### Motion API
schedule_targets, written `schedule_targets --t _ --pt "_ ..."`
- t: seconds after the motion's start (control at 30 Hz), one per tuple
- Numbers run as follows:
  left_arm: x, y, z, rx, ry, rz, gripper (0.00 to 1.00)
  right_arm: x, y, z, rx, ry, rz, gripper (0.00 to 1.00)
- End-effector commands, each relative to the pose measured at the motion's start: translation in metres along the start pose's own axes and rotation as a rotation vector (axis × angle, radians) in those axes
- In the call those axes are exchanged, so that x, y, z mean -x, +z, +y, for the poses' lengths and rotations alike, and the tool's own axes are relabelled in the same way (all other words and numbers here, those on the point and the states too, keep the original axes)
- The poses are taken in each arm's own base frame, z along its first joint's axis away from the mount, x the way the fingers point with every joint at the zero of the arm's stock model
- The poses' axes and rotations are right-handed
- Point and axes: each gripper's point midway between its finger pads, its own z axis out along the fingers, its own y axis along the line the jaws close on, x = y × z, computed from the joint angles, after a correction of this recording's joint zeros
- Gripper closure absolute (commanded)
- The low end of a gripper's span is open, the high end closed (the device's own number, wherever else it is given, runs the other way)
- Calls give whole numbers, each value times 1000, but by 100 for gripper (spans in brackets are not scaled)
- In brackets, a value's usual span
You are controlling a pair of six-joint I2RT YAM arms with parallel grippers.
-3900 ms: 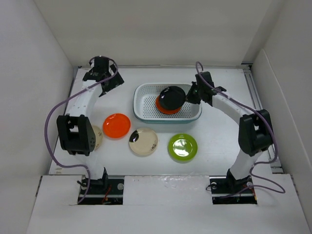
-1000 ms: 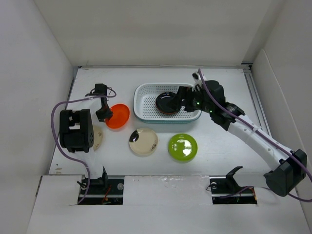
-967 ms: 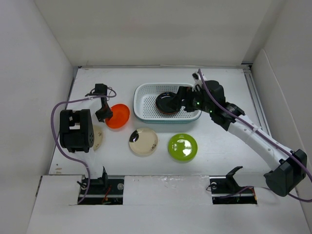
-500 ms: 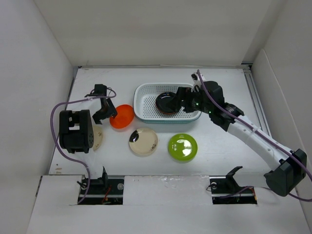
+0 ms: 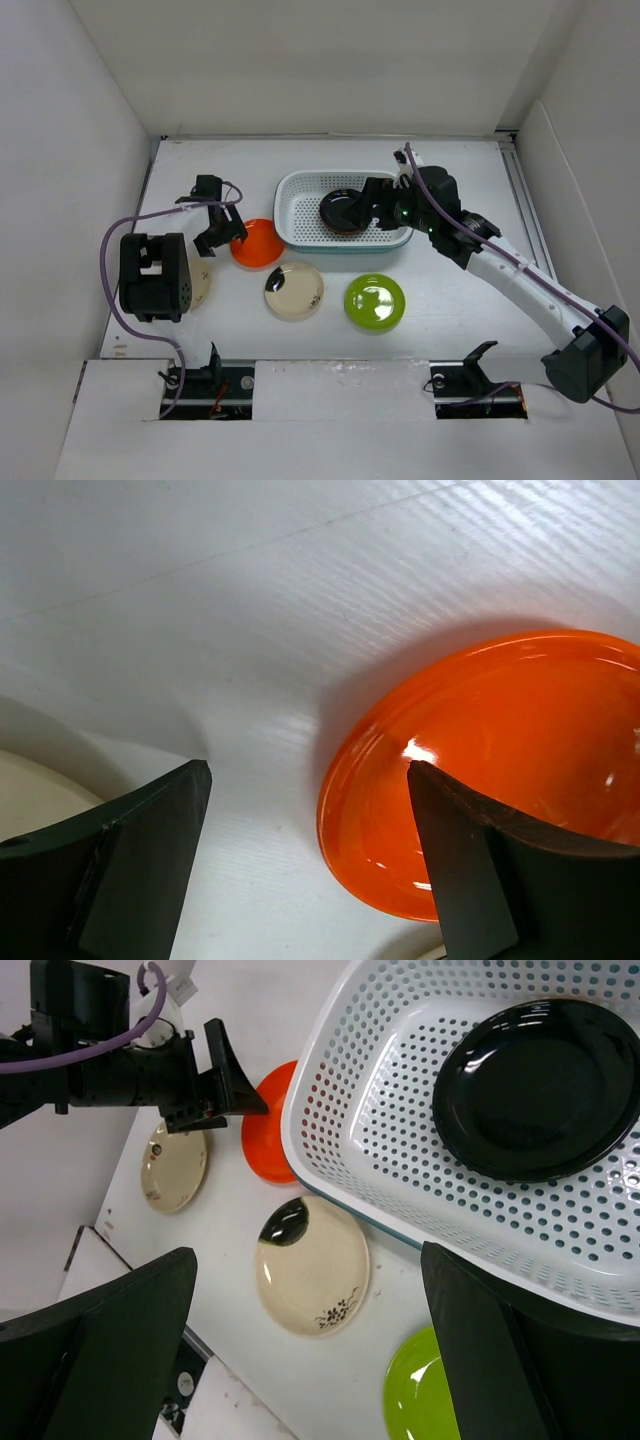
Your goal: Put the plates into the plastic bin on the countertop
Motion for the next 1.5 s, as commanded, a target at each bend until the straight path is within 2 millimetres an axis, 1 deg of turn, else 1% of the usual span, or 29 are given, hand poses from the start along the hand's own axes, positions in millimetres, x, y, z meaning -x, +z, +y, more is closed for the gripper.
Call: schedule_targets --t 0.0,0.03,0.1,0.13,0.17,0.23,0.27,0.3,0.33,0.43,0.5,0.57,0.6,0.67,0.7,0.77,0.8,0.9,0.93,1.03,1.07,1.1,1.13,1.17,1.23,1.27,1.37,1.4,1.47 --pt "5 -15 -14 -82 -11 -38 22 17 -3 13 26 -13 -55 0" --pt "4 -15 -16 -93 -10 -32 22 15 0 11 22 -12 -47 0" --pt "-1 -8 -17 -95 -8 -2 26 15 0 11 22 -2 -47 0" --pt "-3 -6 -16 -91 1 6 28 12 0 14 29 -5 -42 0" --pt "-3 -6 -16 -91 1 6 33 11 2 14 30 -6 -45 0" --pt "-6 3 -15 -79 3 28 40 9 4 12 26 -5 -37 0" --pt "-8 5 -14 -75 3 36 40 9 4 12 26 -5 -37 0" --pt "-8 5 -14 -75 3 36 45 9 4 12 26 -5 -37 0" --pt "-12 12 -13 -64 4 58 49 9 4 12 26 -5 -37 0" --pt "-12 14 -13 -62 4 62 63 9 4 12 26 -5 -37 0" --pt "-14 17 -14 -65 5 76 69 9 4 12 26 -5 -37 0" --pt "-23 23 -8 -35 7 108 76 11 2 14 30 -6 -45 0" --pt "-18 22 -8 -31 7 96 87 11 2 14 30 -6 -45 0" --pt "-25 24 0 10 11 119 96 10 0 13 30 -6 -45 0" --pt "-18 24 4 37 12 95 100 10 0 13 30 -6 -45 0" --pt "-20 23 11 79 7 97 100 10 0 13 30 -6 -45 0" --pt "-12 19 11 85 5 69 100 12 -3 15 35 -7 -52 0" --pt "4 0 14 118 -30 -19 100 12 -3 15 35 -7 -52 0" --pt "15 -12 18 138 -49 -81 100 14 -6 17 41 -9 -61 0" --pt "26 -30 28 181 -96 -151 100 14 -9 17 41 -18 -62 0" --pt "33 -40 29 185 -114 -192 100 14 -9 17 41 -18 -62 0" --pt "36 -44 30 187 -117 -207 100 11 -8 15 36 -17 -54 0" --pt "39 -47 32 184 -137 -219 100 13 -8 12 29 -14 -59 0" --pt "46 -54 27 155 -145 -243 100 15 -11 13 34 -15 -67 0" --pt "51 -56 22 112 -144 -253 100 13 -11 12 29 -14 -59 0" --pt "54 -59 15 54 -134 -253 100 13 -11 12 29 -14 -59 0" --pt "60 -65 9 -2 -138 -273 100 15 -14 14 34 -15 -67 0" --pt "61 -71 6 -24 -138 -280 100 13 -14 13 29 -14 -59 0" --pt "69 -83 1 -59 -143 -319 100 12 -14 10 16 -12 -56 0"
